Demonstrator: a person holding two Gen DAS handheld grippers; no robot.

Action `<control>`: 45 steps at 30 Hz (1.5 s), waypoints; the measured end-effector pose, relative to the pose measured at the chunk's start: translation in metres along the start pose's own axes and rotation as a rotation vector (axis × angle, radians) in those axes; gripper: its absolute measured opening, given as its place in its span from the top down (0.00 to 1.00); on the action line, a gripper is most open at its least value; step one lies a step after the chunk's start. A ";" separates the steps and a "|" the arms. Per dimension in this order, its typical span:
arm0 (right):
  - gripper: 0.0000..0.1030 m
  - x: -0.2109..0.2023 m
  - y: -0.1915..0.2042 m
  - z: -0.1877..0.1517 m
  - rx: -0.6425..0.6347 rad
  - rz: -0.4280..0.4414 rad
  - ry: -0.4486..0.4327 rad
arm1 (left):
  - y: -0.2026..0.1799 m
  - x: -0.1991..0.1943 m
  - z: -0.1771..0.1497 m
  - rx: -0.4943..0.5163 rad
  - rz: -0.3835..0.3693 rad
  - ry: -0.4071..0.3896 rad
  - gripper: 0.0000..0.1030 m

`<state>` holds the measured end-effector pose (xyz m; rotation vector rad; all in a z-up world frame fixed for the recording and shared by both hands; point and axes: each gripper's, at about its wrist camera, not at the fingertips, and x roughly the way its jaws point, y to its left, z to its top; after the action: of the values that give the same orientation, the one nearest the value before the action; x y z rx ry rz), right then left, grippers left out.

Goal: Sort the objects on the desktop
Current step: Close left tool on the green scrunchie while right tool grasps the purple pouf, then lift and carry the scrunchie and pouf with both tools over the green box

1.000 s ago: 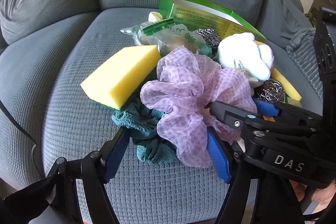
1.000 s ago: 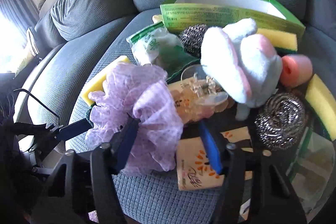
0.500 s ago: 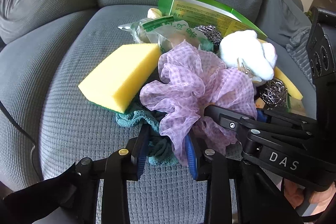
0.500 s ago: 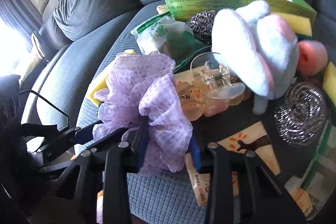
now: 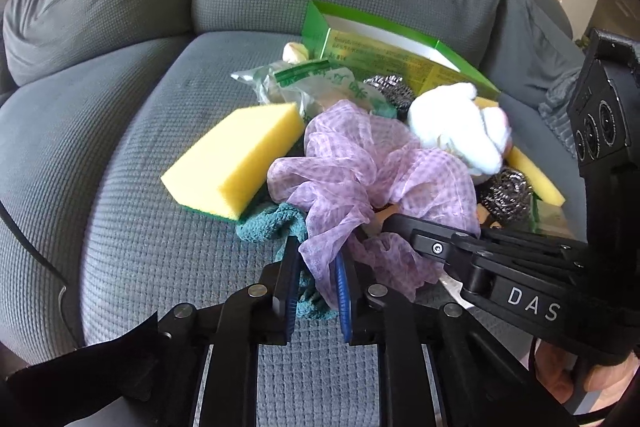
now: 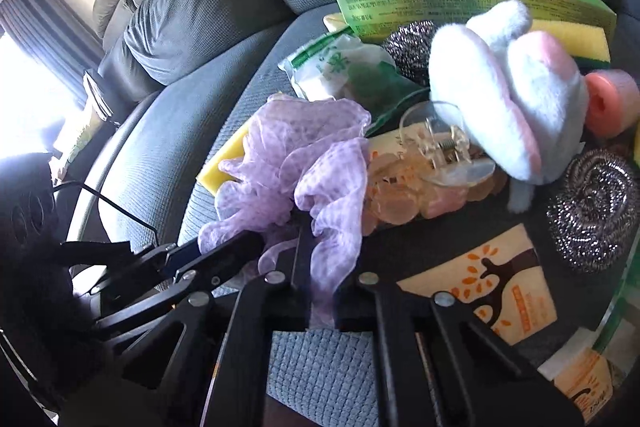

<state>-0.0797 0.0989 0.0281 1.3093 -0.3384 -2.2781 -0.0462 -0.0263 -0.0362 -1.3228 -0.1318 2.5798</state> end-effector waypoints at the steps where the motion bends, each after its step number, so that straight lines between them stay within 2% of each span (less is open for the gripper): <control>1: 0.93 -0.001 0.000 0.000 -0.004 0.003 -0.003 | -0.001 -0.002 0.000 0.001 0.002 -0.003 0.85; 13: 0.93 -0.032 0.010 0.011 -0.034 0.045 -0.080 | -0.011 -0.036 0.012 0.040 0.013 -0.101 0.86; 22: 0.93 -0.047 0.016 0.017 -0.059 0.039 -0.121 | -0.020 -0.044 0.021 0.062 0.012 -0.127 0.86; 45: 0.93 -0.089 -0.015 0.077 -0.038 -0.016 -0.274 | -0.069 -0.033 0.099 0.173 -0.020 -0.194 0.86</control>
<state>-0.1125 0.1569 0.1264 0.9845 -0.3750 -2.4684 -0.0960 0.0346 0.0606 -1.0062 0.0441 2.6305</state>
